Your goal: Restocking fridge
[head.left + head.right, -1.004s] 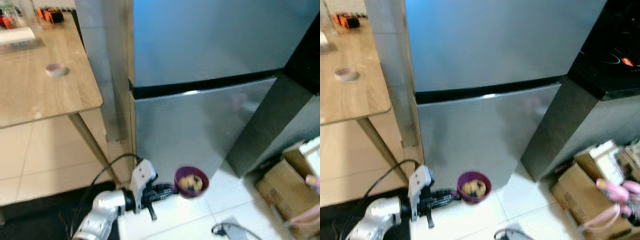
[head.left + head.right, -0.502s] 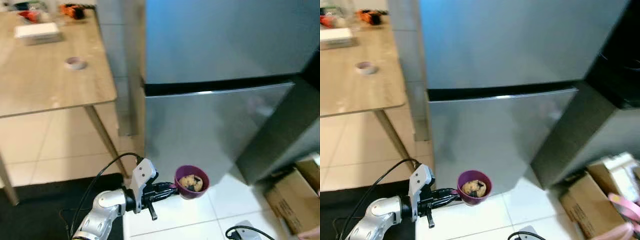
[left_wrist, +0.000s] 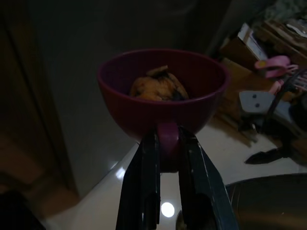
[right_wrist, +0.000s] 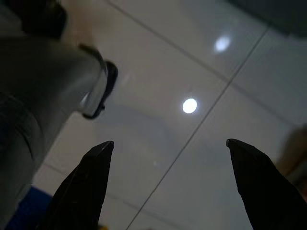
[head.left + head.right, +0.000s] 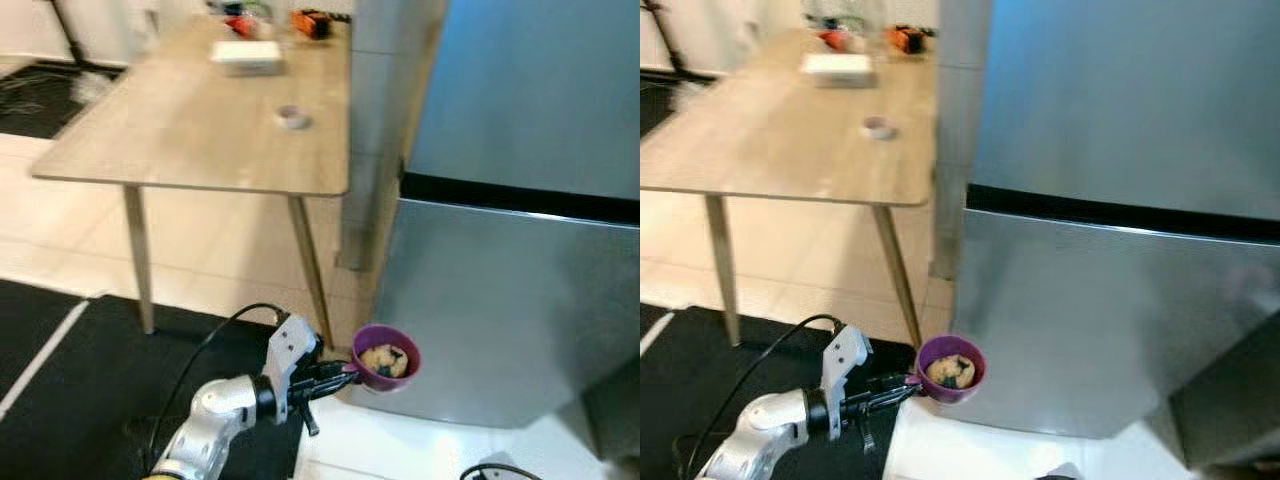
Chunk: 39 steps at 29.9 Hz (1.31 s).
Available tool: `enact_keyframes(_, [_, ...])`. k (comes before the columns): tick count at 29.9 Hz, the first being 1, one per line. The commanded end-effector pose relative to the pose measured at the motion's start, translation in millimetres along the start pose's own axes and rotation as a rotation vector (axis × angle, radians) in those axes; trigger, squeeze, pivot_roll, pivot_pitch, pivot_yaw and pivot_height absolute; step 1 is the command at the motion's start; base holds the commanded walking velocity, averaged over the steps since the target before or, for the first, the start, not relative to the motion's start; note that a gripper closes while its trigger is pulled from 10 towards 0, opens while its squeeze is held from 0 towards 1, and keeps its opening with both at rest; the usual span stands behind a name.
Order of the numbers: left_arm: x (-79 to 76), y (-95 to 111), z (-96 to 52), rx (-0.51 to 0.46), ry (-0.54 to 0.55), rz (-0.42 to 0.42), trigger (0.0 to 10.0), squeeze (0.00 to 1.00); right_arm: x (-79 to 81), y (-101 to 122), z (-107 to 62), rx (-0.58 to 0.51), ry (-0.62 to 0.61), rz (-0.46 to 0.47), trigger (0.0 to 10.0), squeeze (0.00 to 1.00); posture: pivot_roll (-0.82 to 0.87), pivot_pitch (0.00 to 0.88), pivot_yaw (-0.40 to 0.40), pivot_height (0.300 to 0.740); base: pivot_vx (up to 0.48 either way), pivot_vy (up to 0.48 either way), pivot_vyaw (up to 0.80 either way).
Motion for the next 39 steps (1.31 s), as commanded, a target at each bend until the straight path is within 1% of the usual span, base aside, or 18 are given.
enact_keyframes(1, [3.0, 2, 0.3, -0.021, 0.014, -0.001, 10.0, 0.00, -4.8, 20, 1.9, -0.046, -0.023, 0.017, 10.0, 0.00, 0.08, 0.002, -0.092, 0.740, 0.000, 0.000, 0.00])
enact_keyframes(3, [3.0, 2, 0.3, -0.021, 0.014, -0.001, 10.0, 0.00, -4.8, 20, 1.9, -0.046, -0.023, 0.017, 10.0, 0.00, 0.08, 0.002, -0.092, 0.740, 0.000, 0.000, 0.00])
enact_keyframes(5, [11.5, 1, -5.9, -0.035, 0.056, -0.017, 10.0, 0.00, -14.0, 74, 2.8, -0.174, -0.053, 0.041, 10.0, 0.00, 0.08, 0.001, -0.090, 0.740, 0.000, 0.000, 0.00])
enact_keyframes(10, [14.8, 3, -9.4, -0.051, 0.071, -0.023, 10.0, 0.00, -25.5, 117, -5.5, -0.312, -0.042, 0.048, 10.0, 0.00, 0.08, 0.006, -0.091, 0.740, 0.000, 0.000, 0.00])
enact_keyframes(13, [14.5, 4, -11.6, -0.063, 0.076, -0.025, 10.0, 0.00, -16.8, 161, -21.1, -0.454, 0.134, -0.053, 10.0, 0.00, 0.08, 0.014, -0.087, 0.740, 0.000, 0.000, 0.00])
enact_keyframes(15, [14.5, 4, -11.6, -0.063, 0.076, -0.025, 10.0, 0.00, -16.8, 161, -21.1, -0.454, 0.134, -0.053, 10.0, 0.00, 0.08, 0.014, -0.087, 0.740, 0.000, 0.000, 0.00])
enact_keyframes(17, [14.1, 4, -12.4, -0.067, 0.076, -0.023, 10.0, 0.00, -7.1, 179, -35.3, -0.526, 0.293, -0.110, 10.0, 0.00, 0.08, 0.018, -0.086, 0.740, 0.000, 0.000, 0.00])
enact_keyframes(18, [14.2, 5, -12.6, -0.069, 0.076, -0.023, 10.0, 0.00, -2.1, 185, -44.7, -0.556, 0.394, -0.126, 10.0, 0.14, 0.08, 0.018, -0.086, 0.740, 0.000, 0.000, 0.00])
enact_keyframes(19, [14.2, 5, -12.6, -0.069, 0.076, -0.023, 10.0, 0.00, -2.1, 185, -44.7, -0.556, 0.394, -0.126, 10.0, 0.14, 0.08, 0.018, -0.086, 0.740, 0.000, 0.000, 0.00])
enact_keyframes(20, [14.3, 5, -12.7, -0.070, 0.075, -0.022, 10.0, 0.00, -0.3, 192, -56.6, -0.582, 0.493, -0.137, 10.0, 1.00, 0.08, 0.018, -0.086, 0.740, 0.000, 0.000, 0.00])
enact_keyframes(25, [13.9, 5, -13.5, -0.079, 0.075, -0.027, 10.0, 0.00, 5.1, 220, -109.7, -0.729, 0.752, -0.202, 10.0, 1.00, 0.08, 0.024, -0.086, 0.740, 0.000, 0.000, 0.00])
enact_keyframes(26, [13.0, 5, -13.9, -0.081, 0.071, -0.028, 10.0, 0.00, 8.1, 249, -152.1, -0.887, 0.843, -0.241, 10.0, 1.00, 0.08, 0.026, -0.085, 0.740, 0.000, 0.000, 0.00])
enact_keyframes(27, [13.0, 5, -13.9, -0.081, 0.071, -0.028, 10.0, 0.00, 8.1, 249, -152.1, -0.887, 0.843, -0.241, 10.0, 1.00, 0.08, 0.026, -0.085, 0.740, 0.000, 0.000, 0.00])
enact_keyframes(30, [10.6, 7, -13.2, -0.086, 0.055, -0.029, 10.0, 0.00, 11.3, 288, -201.9, -1.083, 0.832, -0.364, 10.0, 1.00, 0.08, 0.026, -0.085, 0.740, 0.000, 0.000, 0.00])
enact_keyframes(36, [10.1, 9, -13.0, -0.092, 0.048, -0.028, 10.0, 0.00, 15.8, 309, -230.2, -1.143, 0.756, -0.534, 10.0, 0.98, 0.08, 0.026, -0.084, 0.740, 0.000, 0.000, 0.00])
enact_keyframes(37, [9.8, 9, -12.9, -0.092, 0.045, -0.028, 10.0, 0.00, 17.1, 312, -237.9, -1.150, 0.740, -0.581, 10.0, 0.15, 0.08, 0.026, -0.084, 0.740, 0.000, 0.000, 0.00])
enact_keyframes(38, [9.6, 9, -12.7, -0.092, 0.043, -0.028, 10.0, 0.00, 16.7, 316, -245.0, -1.153, 0.715, -0.620, 10.0, 0.00, 0.08, 0.023, -0.080, 0.740, 0.000, 0.000, 0.00])
enact_keyframes(39, [9.5, 9, -12.5, -0.091, 0.041, -0.027, 10.0, 0.00, 16.0, 319, -248.9, -1.152, 0.691, -0.645, 10.0, 0.00, 0.08, 0.023, -0.080, 0.740, 0.000, 0.000, 0.00])
Point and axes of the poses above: a point about 5 cm out from each wrist's last joint towards the gripper, its own z axis pointing out of the wrist towards the gripper, its own y axis along the axis of the wrist's last joint, x = y × z, the point moved 6 cm from there along z, pointing out of the wrist towards the gripper, and after that the axes turned 4 degrees about z, right-handed, at the moved point
